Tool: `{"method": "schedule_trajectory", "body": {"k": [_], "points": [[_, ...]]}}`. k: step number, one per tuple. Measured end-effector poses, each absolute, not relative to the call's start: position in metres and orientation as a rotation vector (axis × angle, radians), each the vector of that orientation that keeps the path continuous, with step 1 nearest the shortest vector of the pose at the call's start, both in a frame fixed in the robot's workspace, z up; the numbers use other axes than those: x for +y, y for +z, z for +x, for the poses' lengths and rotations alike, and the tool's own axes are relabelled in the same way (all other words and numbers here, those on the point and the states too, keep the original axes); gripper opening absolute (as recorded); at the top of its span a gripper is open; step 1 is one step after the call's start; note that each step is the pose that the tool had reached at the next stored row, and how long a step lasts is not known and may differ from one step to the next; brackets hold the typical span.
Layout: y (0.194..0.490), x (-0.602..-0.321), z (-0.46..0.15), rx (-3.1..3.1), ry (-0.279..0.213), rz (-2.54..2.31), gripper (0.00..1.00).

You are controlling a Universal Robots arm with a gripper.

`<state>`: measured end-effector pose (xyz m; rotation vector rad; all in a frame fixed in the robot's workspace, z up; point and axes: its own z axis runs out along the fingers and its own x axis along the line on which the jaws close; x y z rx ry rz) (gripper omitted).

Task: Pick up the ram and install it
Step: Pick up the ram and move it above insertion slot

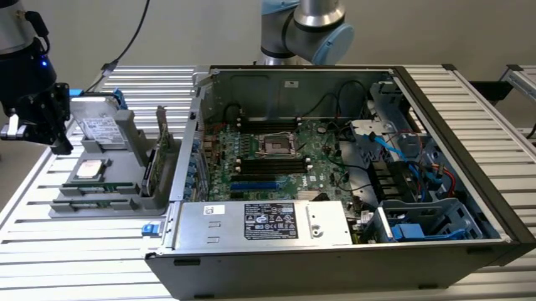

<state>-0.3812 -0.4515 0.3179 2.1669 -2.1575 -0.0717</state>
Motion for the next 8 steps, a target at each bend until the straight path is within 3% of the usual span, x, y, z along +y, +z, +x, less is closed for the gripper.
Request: {"method": "schedule_trajectory", "body": {"k": [8], "points": [[0.3170,-0.4516,-0.3812,-2.119,-0.069,2.204,0.10]]}}
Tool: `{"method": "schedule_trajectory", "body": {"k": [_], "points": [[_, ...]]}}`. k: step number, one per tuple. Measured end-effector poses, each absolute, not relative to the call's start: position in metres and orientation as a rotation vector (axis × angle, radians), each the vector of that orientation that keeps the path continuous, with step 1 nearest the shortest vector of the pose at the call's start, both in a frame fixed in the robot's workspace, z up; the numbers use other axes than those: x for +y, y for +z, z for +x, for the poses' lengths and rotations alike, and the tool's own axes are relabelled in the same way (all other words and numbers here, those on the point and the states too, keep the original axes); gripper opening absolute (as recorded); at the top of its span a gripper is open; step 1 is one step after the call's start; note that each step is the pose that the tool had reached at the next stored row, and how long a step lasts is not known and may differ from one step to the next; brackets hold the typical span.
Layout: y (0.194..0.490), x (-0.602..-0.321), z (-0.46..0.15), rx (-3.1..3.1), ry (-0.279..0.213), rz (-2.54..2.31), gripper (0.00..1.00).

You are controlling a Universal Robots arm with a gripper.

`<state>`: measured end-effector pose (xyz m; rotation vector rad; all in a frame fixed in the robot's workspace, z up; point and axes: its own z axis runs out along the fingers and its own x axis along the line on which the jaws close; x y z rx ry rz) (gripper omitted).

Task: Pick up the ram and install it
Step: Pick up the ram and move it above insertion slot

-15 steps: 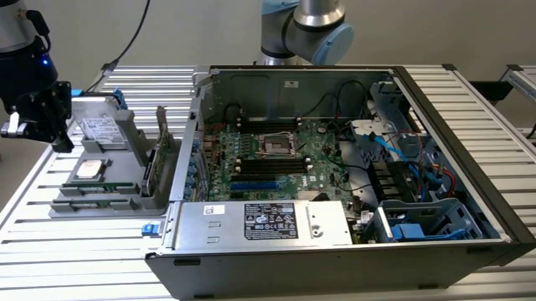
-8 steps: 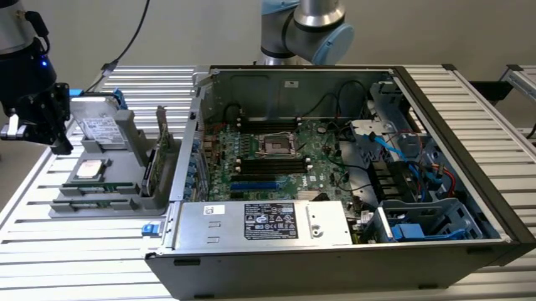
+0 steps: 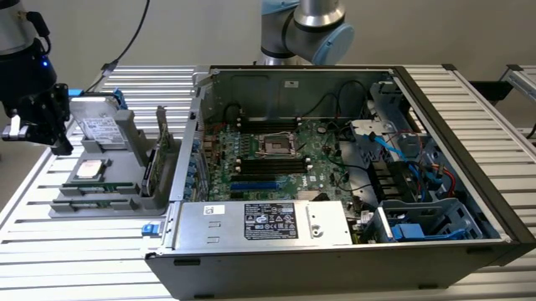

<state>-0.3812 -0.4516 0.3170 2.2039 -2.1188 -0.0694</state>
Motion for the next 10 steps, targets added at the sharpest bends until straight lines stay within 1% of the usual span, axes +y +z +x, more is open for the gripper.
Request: {"method": "schedule_trajectory", "body": {"k": [8,9,10], "points": [[0.3161,-0.4516,-0.3812,-2.057,-0.066,2.260,0.10],[0.3162,-0.4516,-0.3812,-2.057,-0.066,2.260,0.11],[0.3161,-0.4516,-0.3812,-2.057,-0.066,2.260,0.18]]}}
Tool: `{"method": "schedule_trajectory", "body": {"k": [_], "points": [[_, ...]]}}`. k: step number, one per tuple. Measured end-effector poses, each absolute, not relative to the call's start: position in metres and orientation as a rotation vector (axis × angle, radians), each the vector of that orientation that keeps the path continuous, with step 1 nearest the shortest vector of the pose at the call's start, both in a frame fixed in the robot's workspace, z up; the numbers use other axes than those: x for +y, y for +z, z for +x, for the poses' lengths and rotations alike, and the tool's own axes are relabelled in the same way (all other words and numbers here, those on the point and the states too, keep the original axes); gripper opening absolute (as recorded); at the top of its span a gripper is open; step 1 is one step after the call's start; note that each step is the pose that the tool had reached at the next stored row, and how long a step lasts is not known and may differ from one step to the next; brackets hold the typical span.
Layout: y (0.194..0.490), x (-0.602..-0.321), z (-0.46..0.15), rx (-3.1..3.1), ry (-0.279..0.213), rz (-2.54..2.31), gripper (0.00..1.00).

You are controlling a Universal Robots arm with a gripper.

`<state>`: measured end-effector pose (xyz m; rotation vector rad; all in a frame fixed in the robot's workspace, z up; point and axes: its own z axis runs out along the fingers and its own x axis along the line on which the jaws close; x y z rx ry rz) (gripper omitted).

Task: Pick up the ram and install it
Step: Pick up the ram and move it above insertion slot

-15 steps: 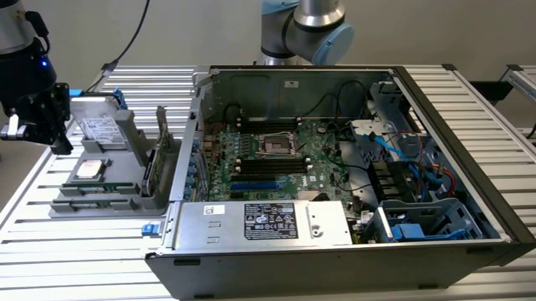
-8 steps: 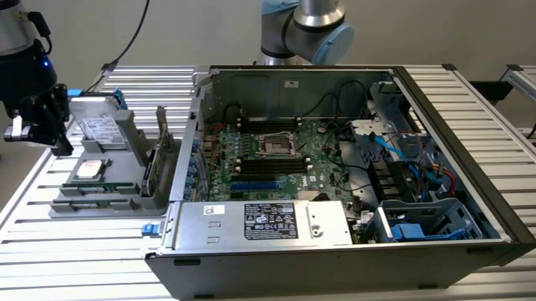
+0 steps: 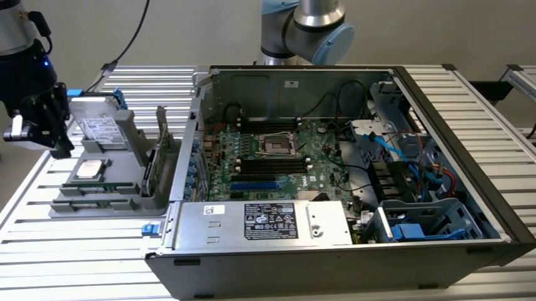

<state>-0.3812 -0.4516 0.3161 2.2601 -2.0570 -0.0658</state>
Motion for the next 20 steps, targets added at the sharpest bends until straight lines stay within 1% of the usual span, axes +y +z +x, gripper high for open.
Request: {"method": "schedule_trajectory", "body": {"k": [1,2,3,4,5,15,20], "points": [[0.316,-0.452,-0.381,-2.057,-0.066,2.260,0.24],[0.316,-0.452,-0.381,-2.057,-0.066,2.260,0.24],[0.316,-0.452,-0.381,-2.057,-0.066,2.260,0.30],[0.316,-0.452,-0.381,-2.057,-0.066,2.260,0.30],[0.314,-0.452,-0.381,-2.057,-0.065,2.260,0.36],[0.296,-0.455,-0.383,-2.067,-0.066,2.252,0.36],[0.287,-0.470,-0.383,-2.072,-0.065,2.250,0.36]]}}
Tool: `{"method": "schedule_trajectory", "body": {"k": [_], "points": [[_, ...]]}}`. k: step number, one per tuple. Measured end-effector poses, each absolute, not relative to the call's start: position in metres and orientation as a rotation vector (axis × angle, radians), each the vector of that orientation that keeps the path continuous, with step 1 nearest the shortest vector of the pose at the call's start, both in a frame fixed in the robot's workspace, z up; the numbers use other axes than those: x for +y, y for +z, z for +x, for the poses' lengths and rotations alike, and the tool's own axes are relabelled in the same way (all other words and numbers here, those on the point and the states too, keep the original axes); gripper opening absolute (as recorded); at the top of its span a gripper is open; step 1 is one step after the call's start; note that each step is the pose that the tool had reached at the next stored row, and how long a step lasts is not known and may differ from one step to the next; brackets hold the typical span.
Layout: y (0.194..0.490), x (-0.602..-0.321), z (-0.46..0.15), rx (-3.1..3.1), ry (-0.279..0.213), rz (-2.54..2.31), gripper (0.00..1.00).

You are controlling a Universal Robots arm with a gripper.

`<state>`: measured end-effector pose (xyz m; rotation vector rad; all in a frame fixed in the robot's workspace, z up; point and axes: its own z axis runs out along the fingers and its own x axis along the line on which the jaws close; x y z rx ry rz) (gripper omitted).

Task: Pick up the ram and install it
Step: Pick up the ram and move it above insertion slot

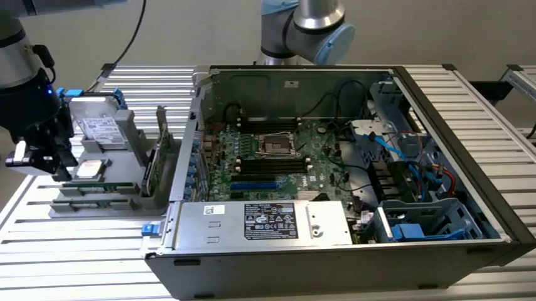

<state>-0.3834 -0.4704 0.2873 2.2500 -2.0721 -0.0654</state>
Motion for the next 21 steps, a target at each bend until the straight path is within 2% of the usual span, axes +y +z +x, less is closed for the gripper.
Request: {"method": "schedule_trajectory", "body": {"k": [4,21], "points": [[0.280,-0.479,-0.381,-2.073,-0.066,2.250,0.36],[0.249,-0.479,-0.367,-2.073,-0.066,2.250,0.36]]}}
